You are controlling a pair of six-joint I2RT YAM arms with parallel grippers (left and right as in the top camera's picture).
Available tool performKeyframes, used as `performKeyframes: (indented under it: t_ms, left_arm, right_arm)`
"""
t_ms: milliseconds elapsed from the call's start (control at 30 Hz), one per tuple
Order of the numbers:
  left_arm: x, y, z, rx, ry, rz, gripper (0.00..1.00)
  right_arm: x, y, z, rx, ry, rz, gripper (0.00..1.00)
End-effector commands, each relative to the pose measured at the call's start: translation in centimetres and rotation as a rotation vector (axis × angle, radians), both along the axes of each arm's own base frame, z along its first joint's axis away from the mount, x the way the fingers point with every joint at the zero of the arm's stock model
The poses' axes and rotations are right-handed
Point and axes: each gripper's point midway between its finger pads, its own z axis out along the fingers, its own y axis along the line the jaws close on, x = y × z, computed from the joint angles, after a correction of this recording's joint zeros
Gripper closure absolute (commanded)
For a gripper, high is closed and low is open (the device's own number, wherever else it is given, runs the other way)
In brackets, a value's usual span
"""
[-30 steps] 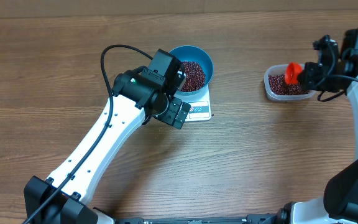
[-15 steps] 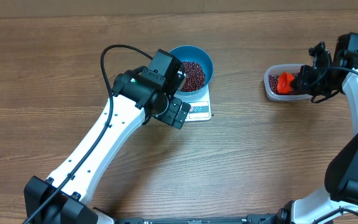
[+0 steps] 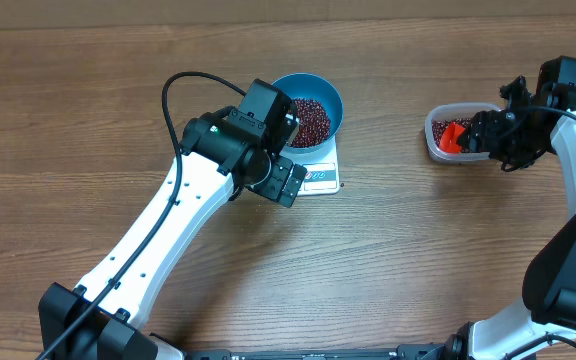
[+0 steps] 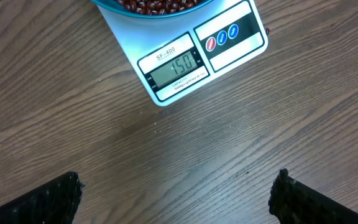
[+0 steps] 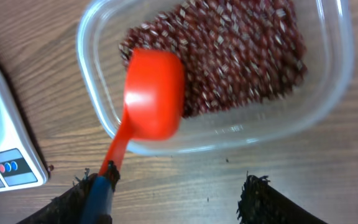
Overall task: Scoop item into bowl and weigh 150g on scale
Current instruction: 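Open the right gripper to release the red cup in the tub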
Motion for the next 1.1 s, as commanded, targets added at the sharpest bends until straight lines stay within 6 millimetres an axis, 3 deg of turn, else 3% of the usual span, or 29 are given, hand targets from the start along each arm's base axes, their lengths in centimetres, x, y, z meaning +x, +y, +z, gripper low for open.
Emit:
performKeyframes:
  t_ms: [0,267,467,567,700,867,933,1067]
  left_arm:
    - [0.0,0.0,0.6,-0.002,-0.019,-0.015,0.00]
    - [0.0,0.0,0.6,-0.002,-0.019,-0.015,0.00]
    - [0.0,0.0,0.6,-0.002,-0.019,-0.015,0.00]
    - [0.0,0.0,0.6,-0.002,-0.019,-0.015,0.00]
    - [0.0,0.0,0.6,-0.002,-0.019,-0.015,0.00]
    - [0.0,0.0,0.6,-0.002,-0.019,-0.015,0.00]
    - [0.0,0.0,0.6,-0.002,-0.019,-0.015,0.00]
    - [0.0,0.0,0.6,-0.002,-0.019,-0.015,0.00]
  right_arm:
    - [-0.1,-0.8,0.8,-0.047,0.008,-0.030,0.30]
    - [-1.9,-2.6,0.2,-0.137,0.109,-0.143,0.30]
    - [-1.8,-2.7,0.5,-0.142,0.108,-0.153,0.30]
    - [-1.6,-2.8,2.0,-0.145,0.092,-0.154,0.30]
    - [-1.1,-2.7,5.7,-0.151,0.001,-0.159,0.29]
    - [-1.4,0.6,11.4,-0.071,-0.187,-0.067,0.28]
    - [-1.9,3.2,13.2,-0.033,-0.259,0.064,0.28]
    - [-3.8,10.0,15.7,0.042,-0.378,0.428,0.27]
